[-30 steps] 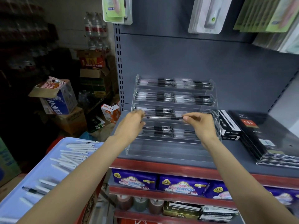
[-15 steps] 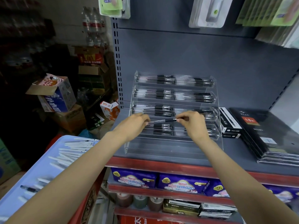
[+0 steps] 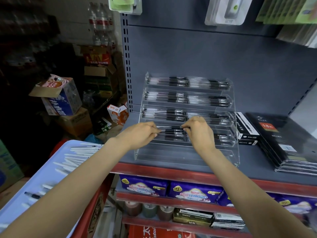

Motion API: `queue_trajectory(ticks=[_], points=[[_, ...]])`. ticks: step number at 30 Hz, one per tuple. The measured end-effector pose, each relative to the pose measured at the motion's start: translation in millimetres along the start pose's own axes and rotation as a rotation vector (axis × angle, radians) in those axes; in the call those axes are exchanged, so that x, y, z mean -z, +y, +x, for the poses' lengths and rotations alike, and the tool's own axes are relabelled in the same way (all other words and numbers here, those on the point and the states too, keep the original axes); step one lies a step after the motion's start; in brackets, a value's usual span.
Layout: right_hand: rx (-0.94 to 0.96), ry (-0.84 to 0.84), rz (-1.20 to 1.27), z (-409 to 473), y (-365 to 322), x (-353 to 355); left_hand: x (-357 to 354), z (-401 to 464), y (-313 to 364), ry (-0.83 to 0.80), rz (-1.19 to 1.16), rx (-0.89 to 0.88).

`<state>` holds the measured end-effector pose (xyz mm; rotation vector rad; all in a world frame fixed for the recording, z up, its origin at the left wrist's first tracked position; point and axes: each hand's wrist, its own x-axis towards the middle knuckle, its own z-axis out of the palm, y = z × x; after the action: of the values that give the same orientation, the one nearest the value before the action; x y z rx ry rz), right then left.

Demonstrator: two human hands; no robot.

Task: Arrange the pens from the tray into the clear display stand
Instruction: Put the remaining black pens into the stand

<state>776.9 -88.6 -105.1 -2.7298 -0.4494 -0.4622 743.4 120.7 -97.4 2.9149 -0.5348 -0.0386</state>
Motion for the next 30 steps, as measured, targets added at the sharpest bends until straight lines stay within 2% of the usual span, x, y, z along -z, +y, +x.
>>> queue_trajectory(ticks=[5, 10, 19, 30], points=[[0.07, -0.06, -0.038, 0, -2, -9, -7, -3, 0, 0.028, 0.023, 0.002], [0.083, -0.042, 0.015, -1, 8, -4, -9, 0, 3, 0.057, 0.018, 0.036], [0.118, -0.145, -0.025, -1, 3, 1, -12, 2, -3, 0.019, -0.043, 0.05], [-0.029, -0.136, 0.224, -6, -2, 6, -9, -6, 8, 0.076, 0.018, 0.08]])
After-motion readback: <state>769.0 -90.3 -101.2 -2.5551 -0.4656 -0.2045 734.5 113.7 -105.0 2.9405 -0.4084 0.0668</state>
